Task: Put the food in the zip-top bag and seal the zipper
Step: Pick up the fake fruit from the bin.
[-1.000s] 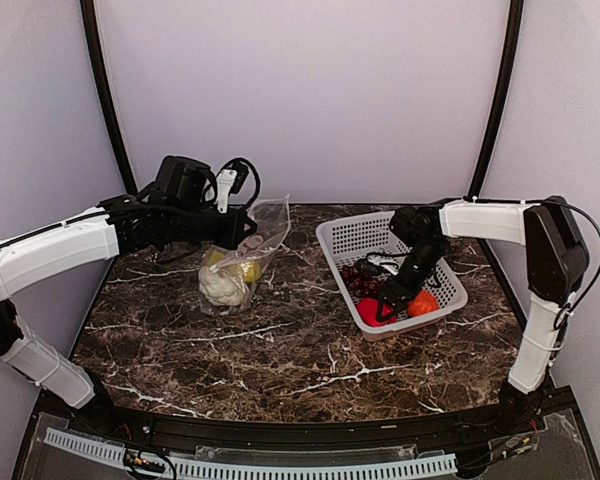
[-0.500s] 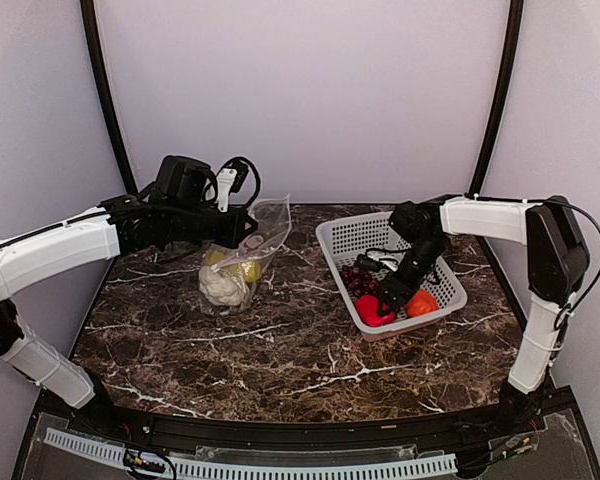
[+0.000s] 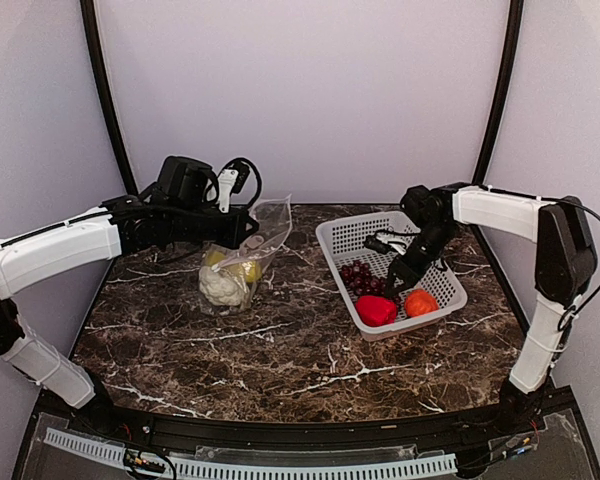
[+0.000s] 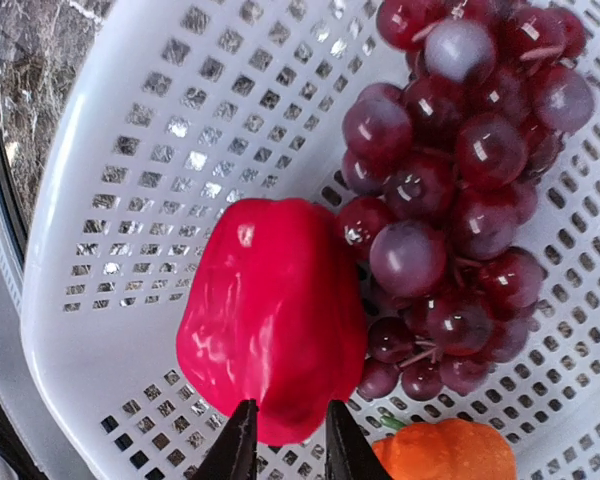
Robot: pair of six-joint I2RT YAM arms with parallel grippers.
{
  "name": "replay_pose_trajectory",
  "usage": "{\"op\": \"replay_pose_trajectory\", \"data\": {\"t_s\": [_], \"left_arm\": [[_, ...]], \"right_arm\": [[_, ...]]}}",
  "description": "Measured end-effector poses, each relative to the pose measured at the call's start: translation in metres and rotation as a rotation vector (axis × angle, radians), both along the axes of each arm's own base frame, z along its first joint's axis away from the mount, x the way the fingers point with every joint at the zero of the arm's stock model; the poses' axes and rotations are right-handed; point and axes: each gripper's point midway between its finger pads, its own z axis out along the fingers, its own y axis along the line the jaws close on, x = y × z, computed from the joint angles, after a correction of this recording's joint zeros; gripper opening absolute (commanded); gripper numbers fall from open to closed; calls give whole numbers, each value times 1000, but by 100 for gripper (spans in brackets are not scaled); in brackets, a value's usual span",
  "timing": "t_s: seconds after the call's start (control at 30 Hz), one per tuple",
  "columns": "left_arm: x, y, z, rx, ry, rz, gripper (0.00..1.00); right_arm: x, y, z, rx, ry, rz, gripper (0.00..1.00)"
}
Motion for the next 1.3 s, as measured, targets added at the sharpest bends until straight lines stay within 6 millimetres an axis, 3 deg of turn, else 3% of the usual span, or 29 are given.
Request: {"op": "replay_pose_trajectory", "data": {"t_s": [0.13, 0.23, 0.33, 0.43, 0.8, 1.03, 1.17, 1.3], "left_arm": [[0, 0, 0, 0, 0, 0, 1], [0, 0, -1, 1, 0, 0, 1], [0, 0, 0, -2, -2, 0, 1], [1, -1, 0, -5, -5, 0, 1], [0, -1, -5, -1, 0, -2, 1], [0, 0, -7, 2, 3, -2, 1], [-1, 0, -9, 4, 6, -2, 1], [-1, 0, -9, 4, 7, -2, 1]], "right_arm": [[19, -2, 28, 41, -77, -27, 22], [32, -4, 49, 68, -142, -43, 31], [40, -8, 54, 61, -176, -48, 42], [44, -9, 46, 43, -170, -50, 48], [79, 12, 0, 44, -92, -39, 58], [77, 26, -24, 36, -43, 3, 58], [77, 30, -37, 19, -22, 12, 55], [74, 29, -47, 8, 8, 11, 36]]}}
